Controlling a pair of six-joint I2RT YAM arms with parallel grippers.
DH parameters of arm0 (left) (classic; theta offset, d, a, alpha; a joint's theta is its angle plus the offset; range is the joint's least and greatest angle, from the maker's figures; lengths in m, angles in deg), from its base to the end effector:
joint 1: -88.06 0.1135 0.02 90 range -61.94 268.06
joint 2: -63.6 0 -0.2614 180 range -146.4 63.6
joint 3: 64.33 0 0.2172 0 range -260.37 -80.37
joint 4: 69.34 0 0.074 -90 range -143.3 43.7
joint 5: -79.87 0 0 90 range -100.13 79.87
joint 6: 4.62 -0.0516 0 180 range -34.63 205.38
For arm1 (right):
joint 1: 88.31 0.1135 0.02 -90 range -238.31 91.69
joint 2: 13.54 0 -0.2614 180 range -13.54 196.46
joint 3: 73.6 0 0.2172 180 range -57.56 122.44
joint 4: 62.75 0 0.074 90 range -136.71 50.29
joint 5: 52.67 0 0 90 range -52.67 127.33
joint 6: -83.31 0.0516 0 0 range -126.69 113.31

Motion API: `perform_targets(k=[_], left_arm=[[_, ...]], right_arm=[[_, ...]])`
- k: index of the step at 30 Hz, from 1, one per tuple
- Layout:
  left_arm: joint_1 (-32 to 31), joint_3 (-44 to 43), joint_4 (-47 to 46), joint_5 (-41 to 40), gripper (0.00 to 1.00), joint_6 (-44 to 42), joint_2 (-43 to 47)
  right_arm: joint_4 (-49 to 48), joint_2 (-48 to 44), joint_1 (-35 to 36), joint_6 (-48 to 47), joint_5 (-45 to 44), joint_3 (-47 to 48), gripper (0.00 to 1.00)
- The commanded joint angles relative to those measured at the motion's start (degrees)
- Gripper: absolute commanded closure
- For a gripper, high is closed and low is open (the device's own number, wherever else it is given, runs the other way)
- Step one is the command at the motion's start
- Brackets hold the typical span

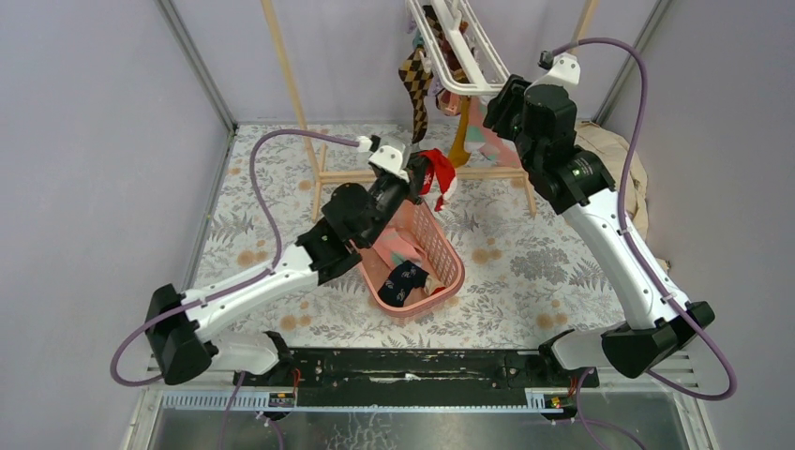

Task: Remove the socks clipped to the hanger
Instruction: Remove the sock from the hanger, then place the sock in the bin.

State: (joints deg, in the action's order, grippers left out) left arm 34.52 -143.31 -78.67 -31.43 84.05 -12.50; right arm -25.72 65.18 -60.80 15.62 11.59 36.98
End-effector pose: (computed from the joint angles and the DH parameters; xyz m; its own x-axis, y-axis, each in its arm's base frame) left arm 0.1895 -0.2249 0.4040 0.1381 -0.1506 -0.9789 0.5353 0.8429 -0.0541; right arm 0.2528 0.1064 0.4736 -0.0863 0.3406 -0.9362 0.0003 0.9397 0.3419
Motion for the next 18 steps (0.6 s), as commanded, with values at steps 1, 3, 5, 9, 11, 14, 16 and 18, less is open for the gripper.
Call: perform_targets(k=[1,3,5,9,11,14,16,18], left_arm=[[-0.2,1.4,3.5,3.3,0.88,3.9,4.9],[-0.3,1.5,5.8,4.2,0.88,4.8,6.4],[-0.4,1.7,8.1,4.4,0.88,5.4,7.8],[-0.7,2.8,12.3,5.1,0.88,7.5,10.2],[-0.9,4.1,14.1,4.6,0.88,9.0,11.6],[-1.1,7.0,15.1,3.8,0.88,11.5,13.6],[-1.4,9.0,15.4,3.2,0.87,13.2,14.2],[-1.9,11.1,15.8,1.9,0.87,15.1,14.5]], right_arm=[[-3.9,-2.9,0.6,0.1,1.5,-2.5,0.41],[-4.3,-4.0,0.6,0.2,1.7,-4.1,0.37],[-4.6,-5.3,0.6,0.4,2.2,-5.9,0.34],[-5.3,-10.1,0.6,1.3,4.1,-11.0,0.30],[-5.3,-13.2,0.6,1.9,4.9,-14.1,0.29],[-5.7,-18.7,0.6,3.0,6.4,-20.7,0.29],[-6.0,-22.5,0.6,3.7,8.4,-25.0,0.28],[-6.2,-25.8,0.6,4.8,11.2,-28.9,0.28]])
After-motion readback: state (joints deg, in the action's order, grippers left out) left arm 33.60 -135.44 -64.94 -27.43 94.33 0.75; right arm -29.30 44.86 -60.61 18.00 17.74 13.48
